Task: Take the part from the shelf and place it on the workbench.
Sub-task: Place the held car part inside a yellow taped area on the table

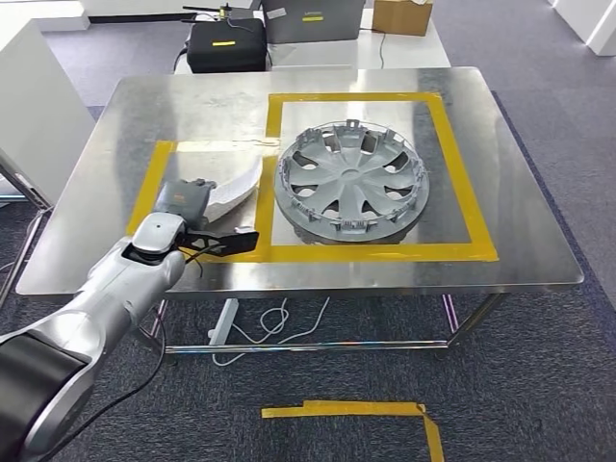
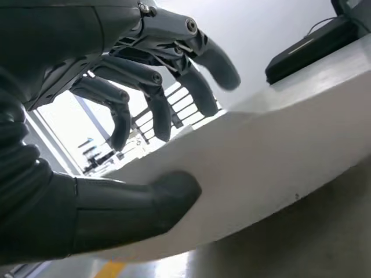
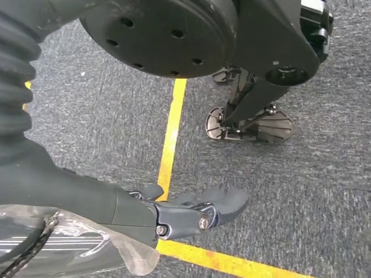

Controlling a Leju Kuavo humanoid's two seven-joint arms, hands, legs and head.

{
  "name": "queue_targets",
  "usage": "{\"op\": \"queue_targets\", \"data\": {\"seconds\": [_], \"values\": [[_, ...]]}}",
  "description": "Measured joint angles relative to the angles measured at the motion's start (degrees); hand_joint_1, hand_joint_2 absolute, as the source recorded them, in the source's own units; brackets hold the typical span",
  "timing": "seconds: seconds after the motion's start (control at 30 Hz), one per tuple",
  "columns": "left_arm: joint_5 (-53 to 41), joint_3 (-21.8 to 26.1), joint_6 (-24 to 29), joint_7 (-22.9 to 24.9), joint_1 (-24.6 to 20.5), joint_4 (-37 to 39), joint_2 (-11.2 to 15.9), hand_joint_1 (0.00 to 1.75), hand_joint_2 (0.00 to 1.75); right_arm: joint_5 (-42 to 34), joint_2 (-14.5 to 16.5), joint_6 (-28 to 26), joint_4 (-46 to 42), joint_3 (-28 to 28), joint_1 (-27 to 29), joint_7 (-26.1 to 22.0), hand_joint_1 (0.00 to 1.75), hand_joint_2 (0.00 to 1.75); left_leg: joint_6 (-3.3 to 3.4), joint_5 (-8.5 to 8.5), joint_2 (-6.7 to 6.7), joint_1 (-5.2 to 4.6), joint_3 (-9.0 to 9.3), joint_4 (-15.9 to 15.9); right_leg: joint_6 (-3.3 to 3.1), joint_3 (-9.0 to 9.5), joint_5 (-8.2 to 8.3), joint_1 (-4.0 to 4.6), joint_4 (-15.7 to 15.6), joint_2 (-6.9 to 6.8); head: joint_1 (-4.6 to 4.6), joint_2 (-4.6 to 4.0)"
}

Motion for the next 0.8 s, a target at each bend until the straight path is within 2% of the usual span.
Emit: {"op": "queue_targets", "data": {"seconds": [0.3, 0.43, 0.53, 0.63, 0.73, 0.8], "values": [[0.5, 0.6, 0.5, -0.8, 0.0, 0.0, -0.8, 0.0, 1.75, 0.2, 0.0, -0.5, 0.0, -0.3, -0.2, -0.3, 0.0, 0.0, 0.0, 0.0, 0.0, 0.0, -0.01, 0.0, 0.03, 0.0, 0.03, -0.02, 0.0, 0.01, -0.01, 0.0], [2.4, 1.0, 2.4, -5.1, 0.1, -0.6, -1.1, 0.0, 0.0, 0.7, 0.0, -0.9, 0.1, -0.4, -0.2, -0.4, 0.0, 0.0, 0.0, 0.0, 0.0, 0.0, -0.01, 0.1, 0.04, 0.0, 0.04, -0.02, 0.0, 0.0, -0.01, 0.0], [7.2, 1.6, 5.2, -11.1, 2.0, -3.9, -1.5, 0.0, 0.0, 0.9, 0.0, -1.2, 0.3, -0.6, -0.3, -0.4, 0.0, 0.0, 0.01, 0.0, 0.0, -0.02, -0.01, 0.1, 0.04, 0.02, 0.04, -0.05, 0.0, 0.02, 0.01, 0.0], [14.4, 2.6, 7.7, -17.0, 7.6, -12.8, -1.4, 0.0, 0.0, 1.2, 0.1, -0.1, 0.2, -0.9, -0.1, -0.4, 0.0, 0.0, 0.07, -0.05, 0.02, -0.07, -0.01, 0.1, 0.05, 0.03, 0.04, -0.1, 0.0, 0.08, 0.01, 0.0], [17.8, 2.8, 9.3, -19.1, 14.7, -23.7, -0.3, 0.0, 0.0, 1.8, 0.6, 1.8, -1.0, -1.0, 0.5, -0.4, 0.0, 0.0, 0.11, -0.11, 0.02, -0.08, -0.03, 0.1, 0.05, -0.01, -0.01, -0.11, 0.0, 0.08, 0.02, 0.0], [18.3, 2.8, 9.4, -19.0, 17.7, -29.1, 0.6, 0.0, 0.0, 1.9, 1.1, 2.7, -2.0, -1.2, 0.7, -0.3, 0.0, 0.0, 0.1, -0.12, 0.02, -0.08, -0.07, 0.0, 0.05, -0.04, -0.03, -0.1, 0.0, 0.06, -0.01, 0.0]]}}
